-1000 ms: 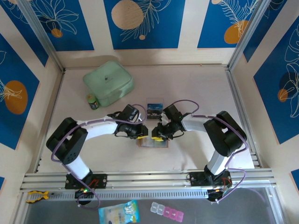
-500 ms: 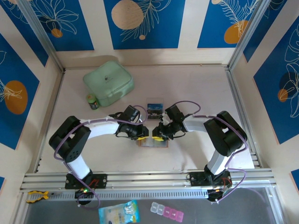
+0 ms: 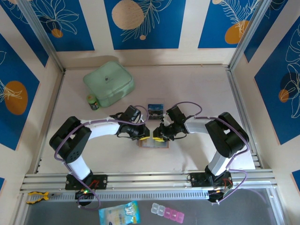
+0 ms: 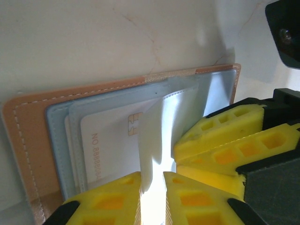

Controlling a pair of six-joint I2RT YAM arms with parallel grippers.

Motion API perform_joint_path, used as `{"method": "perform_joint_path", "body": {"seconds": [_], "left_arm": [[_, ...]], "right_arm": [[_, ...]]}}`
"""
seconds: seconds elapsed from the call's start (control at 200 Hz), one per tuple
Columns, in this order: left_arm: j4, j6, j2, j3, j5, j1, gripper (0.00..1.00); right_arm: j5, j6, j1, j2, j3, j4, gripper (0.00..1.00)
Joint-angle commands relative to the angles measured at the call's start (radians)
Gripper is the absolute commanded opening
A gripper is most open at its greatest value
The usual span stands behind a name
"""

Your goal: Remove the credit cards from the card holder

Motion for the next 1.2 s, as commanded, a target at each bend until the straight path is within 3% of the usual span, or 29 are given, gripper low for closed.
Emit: {"method": "perform_joint_path", "body": {"seconds": [0.0,0.525,1.065,1.195], "left_arm": [[0.021,-0.011,0.0,0.028,0.029,-0.012,0.18],[-0.005,-0.006,-0.014,0.078,0.046,-0.027,0.17],[-0.012,-0.006,0.069,0.177,0.061,-0.078,0.17],[-0.01,-0.013,0.084,0.2,0.05,-0.086,0.22]], "right_arm": [[-0.018,0.014,-0.005,-0.028,-0.017,0.003,0.26],[0.014,0.001,-0.042,-0.168,-0.029,-0.056,0.26],[0.013,-0.022,-0.108,-0.25,-0.072,-0.101,0.27],[0.016,-0.032,-0.13,-0.281,-0.085,-0.121,0.27]]}}
